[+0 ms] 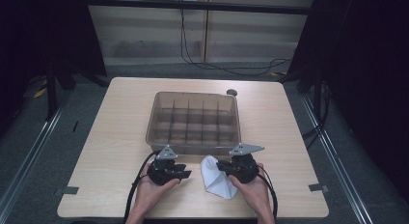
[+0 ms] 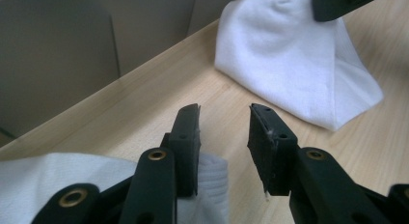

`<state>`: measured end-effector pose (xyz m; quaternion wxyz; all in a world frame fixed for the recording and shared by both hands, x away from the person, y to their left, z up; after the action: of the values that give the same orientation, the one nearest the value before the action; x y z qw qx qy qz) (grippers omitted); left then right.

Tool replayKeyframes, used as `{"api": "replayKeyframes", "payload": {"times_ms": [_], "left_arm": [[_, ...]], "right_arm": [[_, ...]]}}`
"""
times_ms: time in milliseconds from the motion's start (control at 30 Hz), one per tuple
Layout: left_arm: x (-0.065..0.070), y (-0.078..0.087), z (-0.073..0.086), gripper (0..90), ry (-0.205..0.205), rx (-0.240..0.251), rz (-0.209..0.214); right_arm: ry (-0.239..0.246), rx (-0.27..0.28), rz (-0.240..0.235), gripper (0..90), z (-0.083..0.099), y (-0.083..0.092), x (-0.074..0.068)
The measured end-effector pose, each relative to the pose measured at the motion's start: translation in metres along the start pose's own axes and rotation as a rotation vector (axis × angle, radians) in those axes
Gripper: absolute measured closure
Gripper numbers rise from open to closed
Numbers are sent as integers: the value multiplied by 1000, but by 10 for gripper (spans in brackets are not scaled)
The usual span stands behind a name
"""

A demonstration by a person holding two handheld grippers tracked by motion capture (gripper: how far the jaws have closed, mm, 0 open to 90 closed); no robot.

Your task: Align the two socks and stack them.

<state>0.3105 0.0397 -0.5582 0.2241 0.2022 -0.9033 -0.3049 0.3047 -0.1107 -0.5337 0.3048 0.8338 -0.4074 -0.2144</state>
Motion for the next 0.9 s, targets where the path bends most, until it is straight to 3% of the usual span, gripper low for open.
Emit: {"api": "replayKeyframes", "payload": {"times_ms": [133,267,467,733,800,900], "left_arm": [[-3,2,-1,633,11,16,3],[-8,10,-5,633,34,49,-4],[-13,17,-7,633,52,83,-18],[-17,23,-8,633,60,100,-21],[-15,23,-8,628,57,100,-15],[-13,22,-9,619,53,102,-8]], "right_arm": [[-3,10,-36,874,-1,-1,-6],[6,40,-75,873,-13,0,-20],[43,15,-124,866,-20,-17,-45],[81,-9,-200,752,-17,-33,-74],[74,16,-225,699,-20,-28,-77],[65,68,-203,639,-27,-17,-70]]}}
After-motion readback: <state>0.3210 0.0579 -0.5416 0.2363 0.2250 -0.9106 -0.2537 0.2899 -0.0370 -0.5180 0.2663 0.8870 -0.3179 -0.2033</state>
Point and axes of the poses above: each handheld gripper's, and its own axes: y roughly backward along the jaws, z roughly out of its underside, x roughly to its right, the point moved 10 cm from there along -y, roughly forward along the jaws, and after that the axes turned 4 degrees about z, right-handed, at the moved point
